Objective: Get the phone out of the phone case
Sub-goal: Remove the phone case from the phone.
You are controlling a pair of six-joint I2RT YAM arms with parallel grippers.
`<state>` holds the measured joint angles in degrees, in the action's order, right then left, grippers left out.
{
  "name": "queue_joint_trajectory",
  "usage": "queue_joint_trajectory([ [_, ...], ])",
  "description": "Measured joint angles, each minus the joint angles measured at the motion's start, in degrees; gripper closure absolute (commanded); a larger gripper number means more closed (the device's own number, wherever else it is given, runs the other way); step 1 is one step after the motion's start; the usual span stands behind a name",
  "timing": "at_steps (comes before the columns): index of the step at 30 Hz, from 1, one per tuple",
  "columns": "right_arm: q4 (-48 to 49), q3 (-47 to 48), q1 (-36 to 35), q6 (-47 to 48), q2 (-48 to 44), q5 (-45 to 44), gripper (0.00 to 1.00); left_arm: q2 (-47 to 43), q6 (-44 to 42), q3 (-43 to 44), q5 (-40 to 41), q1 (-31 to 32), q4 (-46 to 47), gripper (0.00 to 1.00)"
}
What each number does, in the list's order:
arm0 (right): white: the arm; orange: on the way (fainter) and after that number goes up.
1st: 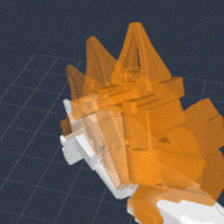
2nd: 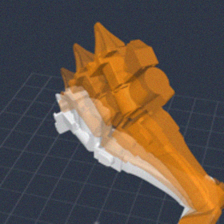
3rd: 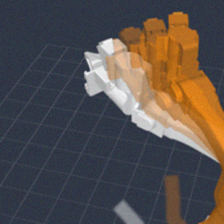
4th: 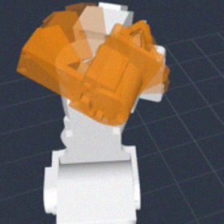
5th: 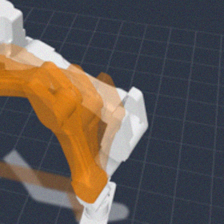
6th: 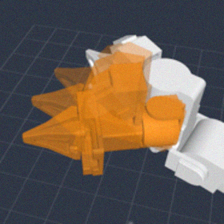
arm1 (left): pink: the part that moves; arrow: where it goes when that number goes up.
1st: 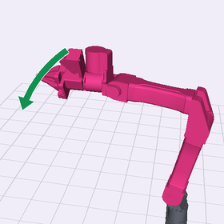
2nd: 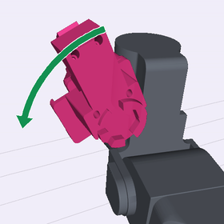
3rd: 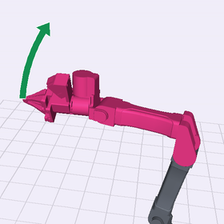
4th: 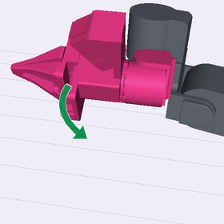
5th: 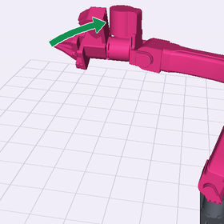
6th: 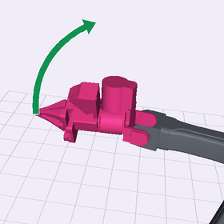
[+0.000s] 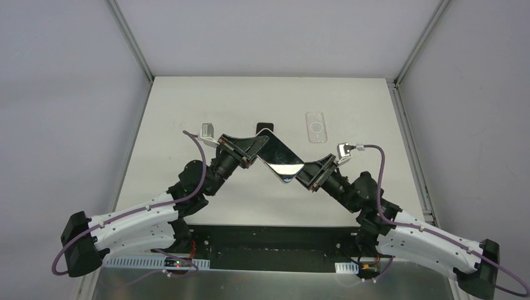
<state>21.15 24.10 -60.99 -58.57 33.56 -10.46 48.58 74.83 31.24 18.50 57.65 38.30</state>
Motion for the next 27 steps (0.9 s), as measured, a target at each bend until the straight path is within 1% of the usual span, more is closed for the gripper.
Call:
queue_joint_trajectory([
  [5, 2.5, 0.0, 0.9, -0.5, 1.3, 2.6, 0.71, 1.8, 2.1, 0.0, -0.7, 0.0, 1.4, 1.0],
  [9, 3.3, 0.2, 1.5, -0.8, 2.7, 4.7, 0.78, 1.9, 2.3, -0.5, -0.7, 0.0, 1.3, 1.0],
  [13, 3.0, 0.5, 1.6, -0.8, 2.6, 6.6, 0.94, 0.4, 2.1, -2.0, -0.4, 0.0, 1.4, 1.0],
  [15, 2.2, 0.7, 1.6, -0.7, 2.5, 7.7, 0.99, -0.3, 2.0, -2.8, -0.2, 0.0, 1.4, 1.0],
  [20, 0.1, 0.7, 1.6, -0.3, 1.4, 9.0, 1.0, -0.6, 2.1, -3.7, -0.3, 0.1, 1.8, 1.0],
  [21, -0.4, 0.7, 1.6, -0.3, 1.1, 9.2, 1.0, -0.6, 2.1, -3.7, -0.3, 0.1, 1.8, 0.98],
  [22, -0.9, 0.7, 1.6, -0.2, 0.8, 9.3, 1.0, -0.5, 2.1, -3.7, -0.3, 0.1, 1.8, 0.93],
  [25, -1.9, 0.7, 1.6, 0.2, 0.0, 9.5, 1.0, -0.4, 2.0, -3.8, -0.5, 0.2, 1.8, 0.69],
  [27, -2.1, 0.7, 1.6, 0.6, -0.6, 9.5, 1.0, -0.4, 1.0, -4.0, -0.5, 0.2, 1.7, 0.59],
])
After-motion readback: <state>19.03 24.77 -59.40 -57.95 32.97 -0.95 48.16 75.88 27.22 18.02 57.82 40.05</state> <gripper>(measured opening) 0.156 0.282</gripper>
